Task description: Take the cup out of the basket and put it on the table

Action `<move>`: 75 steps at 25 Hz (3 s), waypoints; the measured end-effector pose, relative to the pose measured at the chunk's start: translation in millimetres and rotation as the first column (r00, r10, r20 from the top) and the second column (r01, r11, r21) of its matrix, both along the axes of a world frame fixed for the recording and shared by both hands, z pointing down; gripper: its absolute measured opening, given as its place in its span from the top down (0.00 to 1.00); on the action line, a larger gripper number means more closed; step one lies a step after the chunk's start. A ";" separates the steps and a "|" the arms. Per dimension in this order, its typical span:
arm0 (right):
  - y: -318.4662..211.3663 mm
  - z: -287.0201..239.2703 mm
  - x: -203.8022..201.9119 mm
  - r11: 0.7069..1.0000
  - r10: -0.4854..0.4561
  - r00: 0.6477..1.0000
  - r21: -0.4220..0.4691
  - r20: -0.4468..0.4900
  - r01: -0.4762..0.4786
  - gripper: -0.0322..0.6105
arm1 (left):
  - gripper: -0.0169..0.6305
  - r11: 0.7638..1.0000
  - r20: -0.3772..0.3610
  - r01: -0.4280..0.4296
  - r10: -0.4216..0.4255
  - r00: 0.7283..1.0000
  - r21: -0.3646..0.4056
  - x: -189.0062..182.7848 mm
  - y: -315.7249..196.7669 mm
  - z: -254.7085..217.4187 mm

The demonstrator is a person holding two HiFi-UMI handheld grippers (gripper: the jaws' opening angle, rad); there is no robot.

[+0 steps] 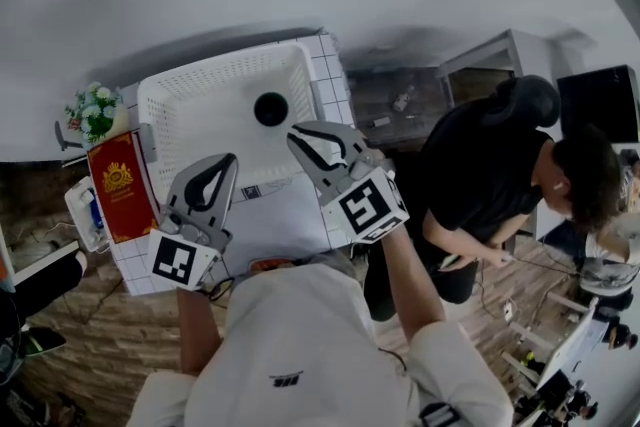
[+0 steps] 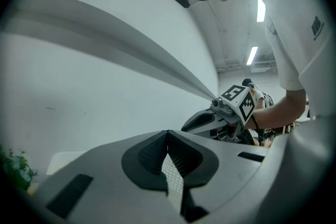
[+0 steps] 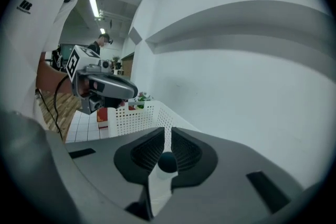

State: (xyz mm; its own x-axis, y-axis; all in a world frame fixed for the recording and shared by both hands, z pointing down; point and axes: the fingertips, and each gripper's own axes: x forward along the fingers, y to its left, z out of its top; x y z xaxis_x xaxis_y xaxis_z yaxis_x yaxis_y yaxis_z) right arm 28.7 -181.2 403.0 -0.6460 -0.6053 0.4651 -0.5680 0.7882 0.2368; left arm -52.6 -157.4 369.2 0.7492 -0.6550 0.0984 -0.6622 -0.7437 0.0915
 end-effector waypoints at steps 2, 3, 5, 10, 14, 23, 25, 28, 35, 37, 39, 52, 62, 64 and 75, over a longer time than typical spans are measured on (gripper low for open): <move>-8.6 5.5 -1.8 0.999 -0.032 0.998 0.013 -0.058 0.033 0.90 | 0.96 1.000 0.003 -0.002 0.002 1.000 0.000 1.3 -4.5 2.1; -13.1 7.8 -3.4 0.998 -0.049 0.996 0.021 -0.079 0.051 0.89 | 0.96 1.000 0.004 -0.004 0.004 1.000 0.001 2.0 -6.7 2.8; -21.1 12.8 -6.7 0.996 -0.084 0.989 0.033 -0.123 0.089 0.87 | 0.96 1.000 0.007 -0.006 0.006 1.000 0.001 3.0 -10.2 3.8; -36.9 28.4 -13.0 0.985 -0.161 0.953 0.027 -0.257 0.173 0.84 | 0.96 1.000 0.006 -0.002 0.002 1.000 -0.007 2.6 -17.2 7.0; -46.1 45.3 -18.9 0.969 -0.232 0.900 -0.003 -0.369 0.248 0.76 | 0.96 1.000 0.007 0.002 -0.002 1.000 -0.013 1.5 -23.3 10.3; -60.4 76.5 -29.0 0.917 -0.386 0.767 -0.125 -0.513 0.379 0.63 | 0.96 1.000 0.009 0.010 -0.010 1.000 -0.015 -1.1 -34.7 13.3; -58.9 84.7 -32.0 0.898 -0.430 0.733 -0.169 -0.527 0.406 0.56 | 0.96 1.000 0.007 0.014 -0.014 1.000 -0.016 -2.6 -36.5 14.1; -57.4 97.9 -35.7 0.868 -0.488 0.673 -0.229 -0.556 0.441 0.49 | 0.96 1.000 0.007 0.020 -0.020 1.000 -0.019 -5.7 -39.2 16.2; -58.5 125.2 -36.2 0.812 -0.574 0.537 -0.343 -0.618 0.472 0.37 | 0.96 0.999 0.002 0.031 -0.031 1.000 -0.021 -11.8 -43.9 18.7; -57.9 132.3 -36.0 0.794 -0.597 0.492 -0.377 -0.634 0.477 0.35 | 0.96 0.999 0.001 0.035 -0.035 0.999 -0.022 -13.7 -45.0 19.4; -56.9 139.7 -35.4 0.776 -0.618 0.443 -0.410 -0.650 0.480 0.34 | 0.96 0.999 0.000 0.040 -0.040 0.999 -0.023 -14.6 -46.0 19.3; -60.9 188.7 -27.8 0.718 -0.660 0.199 -0.532 -0.724 0.449 0.29 | 0.96 0.999 -0.006 0.047 -0.047 0.999 -0.027 -17.6 -52.4 21.8; -69.1 207.0 -12.8 0.725 -0.631 0.064 -0.558 -0.773 0.404 0.31 | 0.96 0.998 -0.009 0.048 -0.048 0.999 -0.028 -18.4 -54.9 23.5; -69.4 207.4 -12.1 0.725 -0.630 0.060 -0.559 -0.774 0.403 0.36 | 0.96 0.999 -0.008 0.045 -0.045 0.999 -0.028 -17.9 -54.3 23.5; -67.5 202.7 -17.8 0.730 -0.637 0.121 -0.545 -0.762 0.412 0.38 | 0.96 0.998 -0.008 0.051 -0.051 0.999 -0.031 -19.1 -52.2 24.4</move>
